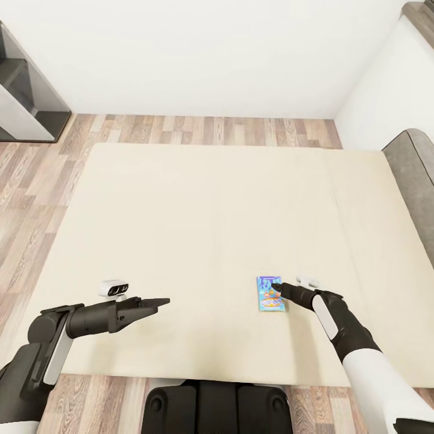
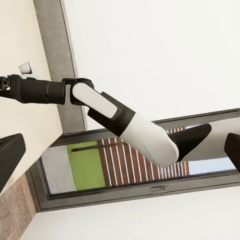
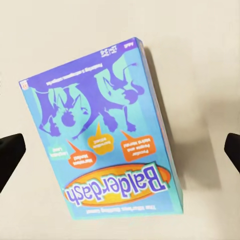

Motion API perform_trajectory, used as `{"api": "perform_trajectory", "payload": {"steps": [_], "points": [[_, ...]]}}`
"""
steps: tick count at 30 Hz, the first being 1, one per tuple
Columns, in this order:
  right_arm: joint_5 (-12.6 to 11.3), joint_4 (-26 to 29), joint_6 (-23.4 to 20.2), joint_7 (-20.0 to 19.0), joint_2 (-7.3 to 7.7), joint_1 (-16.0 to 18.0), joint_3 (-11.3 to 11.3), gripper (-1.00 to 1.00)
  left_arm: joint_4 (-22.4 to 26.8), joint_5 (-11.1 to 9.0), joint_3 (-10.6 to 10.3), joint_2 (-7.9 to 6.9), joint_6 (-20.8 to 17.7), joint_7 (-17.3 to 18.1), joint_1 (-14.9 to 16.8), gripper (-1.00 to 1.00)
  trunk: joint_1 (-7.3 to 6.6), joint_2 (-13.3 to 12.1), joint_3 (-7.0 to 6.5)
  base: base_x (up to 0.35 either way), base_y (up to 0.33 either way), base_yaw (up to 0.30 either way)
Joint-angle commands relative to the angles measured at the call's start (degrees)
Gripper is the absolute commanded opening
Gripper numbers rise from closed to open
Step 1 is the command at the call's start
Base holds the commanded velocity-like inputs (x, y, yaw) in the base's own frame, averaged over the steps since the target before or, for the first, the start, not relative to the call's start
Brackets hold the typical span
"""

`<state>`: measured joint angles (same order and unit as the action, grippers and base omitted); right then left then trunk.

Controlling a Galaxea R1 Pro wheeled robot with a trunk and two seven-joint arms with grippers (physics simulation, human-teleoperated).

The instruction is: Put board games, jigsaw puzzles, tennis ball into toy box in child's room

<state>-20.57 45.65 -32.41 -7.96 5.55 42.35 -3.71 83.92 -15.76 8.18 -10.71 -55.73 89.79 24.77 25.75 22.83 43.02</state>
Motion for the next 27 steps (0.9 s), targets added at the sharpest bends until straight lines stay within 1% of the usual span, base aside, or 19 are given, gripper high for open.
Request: {"api": "perform_trajectory", "payload": {"steps": [1, 6, 19, 23, 24, 27], "points": [[0.01, 0.07, -0.40, -0.36, -0.02, 0.02, -0.19, 1.00, 0.02, 0.03, -0.01, -0.02, -0.61, 0.21, 0.02, 1.00, 0.03, 0.09, 0.06, 0.000, 0.000, 0.000], [0.00, 0.13, -0.96, -1.32, -0.02, 0.03, -0.05, 1.00, 0.01, 0.03, -0.01, -0.02, -0.61, 0.21, 0.02, 1.00, 0.03, 0.09, 0.17, 0.000, 0.000, 0.000], [0.11, 0.42, -3.16, -1.56, -0.02, 0.13, -0.23, 1.00, -0.15, 0.07, -0.13, 0.04, -0.55, 0.21, 0.06, 1.00, 0.03, 0.09, 1.31, 0.000, 0.000, 0.000], [0.36, 0.50, -3.87, -1.54, -0.02, 0.63, -0.36, 1.00, -0.16, 0.05, -0.16, 0.10, -0.53, 0.21, 0.10, 1.00, 0.03, 0.09, 1.68, 0.000, 0.000, 0.000], [0.40, 0.54, -4.85, -1.50, -0.02, 1.30, -0.39, 1.00, -0.16, 0.08, -0.25, 0.19, -0.54, 0.21, 0.09, 1.00, 0.03, 0.09, 1.78, 0.000, 0.000, 0.000], [0.46, 0.56, -6.01, -1.45, -0.05, 2.32, -0.41, 1.00, -0.16, 0.10, -0.31, 0.19, -0.53, 0.21, 0.10, 1.00, 0.03, 0.09, 2.06, 0.000, 0.000, 0.000]]}}
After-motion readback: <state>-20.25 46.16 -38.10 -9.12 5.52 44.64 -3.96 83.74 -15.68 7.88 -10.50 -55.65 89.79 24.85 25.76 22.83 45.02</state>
